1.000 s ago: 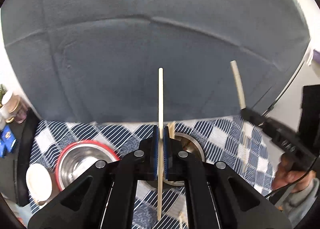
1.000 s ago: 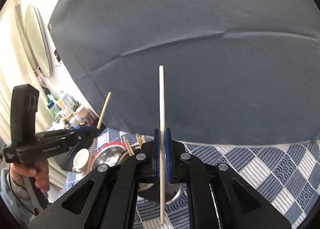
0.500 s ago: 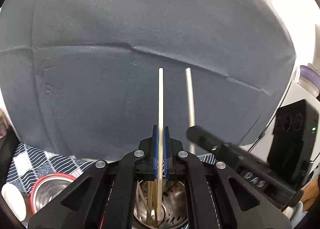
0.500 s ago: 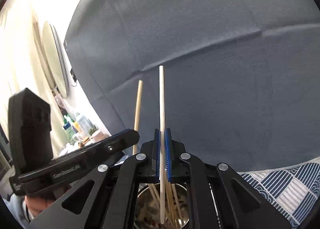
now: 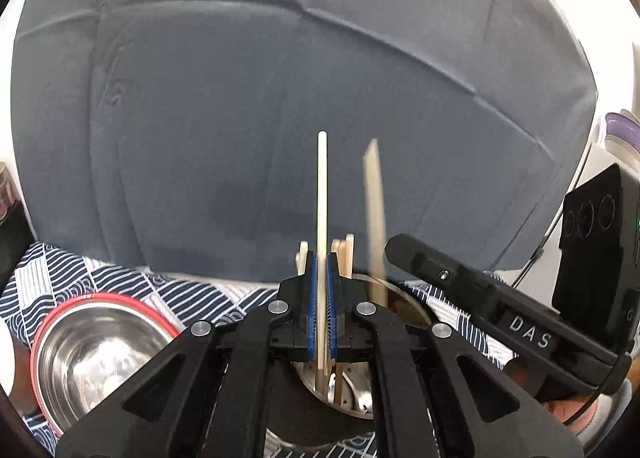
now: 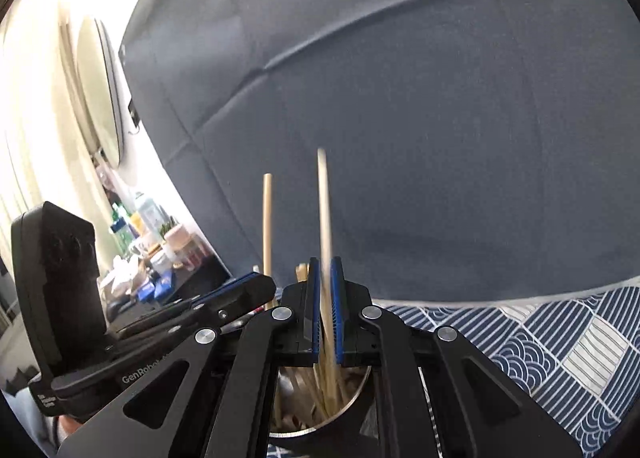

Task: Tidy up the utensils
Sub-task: 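Lower both chopsticks into the black holder and open both tools, then move both tools back down toward the last loose chopsticks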

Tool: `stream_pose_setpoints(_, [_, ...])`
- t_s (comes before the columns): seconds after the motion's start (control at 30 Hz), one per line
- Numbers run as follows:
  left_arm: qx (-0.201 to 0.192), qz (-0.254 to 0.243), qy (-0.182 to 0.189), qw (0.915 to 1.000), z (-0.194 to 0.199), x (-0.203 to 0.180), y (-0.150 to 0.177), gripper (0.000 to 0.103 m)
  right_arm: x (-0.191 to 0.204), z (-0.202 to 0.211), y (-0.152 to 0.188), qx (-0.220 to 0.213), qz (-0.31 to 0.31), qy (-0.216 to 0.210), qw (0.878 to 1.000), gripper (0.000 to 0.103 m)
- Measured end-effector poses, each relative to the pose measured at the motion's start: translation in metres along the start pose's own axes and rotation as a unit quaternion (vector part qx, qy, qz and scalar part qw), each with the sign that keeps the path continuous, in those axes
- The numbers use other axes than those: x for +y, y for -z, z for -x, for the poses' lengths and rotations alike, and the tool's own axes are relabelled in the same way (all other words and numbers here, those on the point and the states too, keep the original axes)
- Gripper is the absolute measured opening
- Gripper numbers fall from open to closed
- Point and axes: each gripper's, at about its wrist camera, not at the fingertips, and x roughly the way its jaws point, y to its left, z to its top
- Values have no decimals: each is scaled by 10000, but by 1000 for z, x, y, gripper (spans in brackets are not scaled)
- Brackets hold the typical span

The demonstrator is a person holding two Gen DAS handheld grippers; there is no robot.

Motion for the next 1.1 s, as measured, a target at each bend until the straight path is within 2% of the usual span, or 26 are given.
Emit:
stream_pose_setpoints(0.17, [-50,-110,-104,9999,13,2,6,6,7,6,7,19,197,217,9996,9])
stream_pose_setpoints(0.23, [-113,-106,-163,9997,19,4,4,18,5,13,7,-50,165,274,9995,10])
stream_pose_setpoints(0.27, [-183,-107,-185,9996,24,6,3,34,6,17,6,-100,150,328,9993,16])
stream_pose_setpoints(0.3, [-249,-113,-230,9994,29,7,1,39,7,18,6,-135,149,363,9991,22])
stream_pose_setpoints(0.33, [-319,-123,-258,9991,34,8,1,43,8,23,4,-193,156,450,9987,36])
stream_pose_setpoints(0.37, [-378,-143,-296,9987,39,9,-1,47,9,28,3,-256,176,541,9981,44])
stream_pose_setpoints(0.4, [-424,-158,-357,9983,44,10,-2,54,7,33,1,-296,186,599,9976,46])
stream_pose_setpoints(0.53, [-500,-229,-482,9973,60,11,-4,69,8,53,-7,-496,135,816,9953,66])
stream_pose_setpoints(0.57, [-481,-263,-495,9973,63,11,-4,75,7,57,-7,-519,132,841,9950,73])
stream_pose_setpoints(0.6, [-433,-325,-534,9971,66,11,-4,88,8,60,-8,-531,130,874,9947,76])
stream_pose_setpoints(0.63, [-407,-363,-551,9970,67,10,-3,94,9,64,-9,-547,132,912,9942,81])
stream_pose_setpoints(0.73, [-325,-475,-516,9970,74,8,-1,97,13,71,-8,-521,128,989,9936,86])
stream_pose_setpoints(0.97, [-101,-620,-538,9966,88,3,12,97,15,90,2,-288,65,1094,9936,88])
stream_pose_setpoints(1.1, [166,-841,-493,9951,90,-2,27,97,11,99,15,-62,22,1209,9926,89])
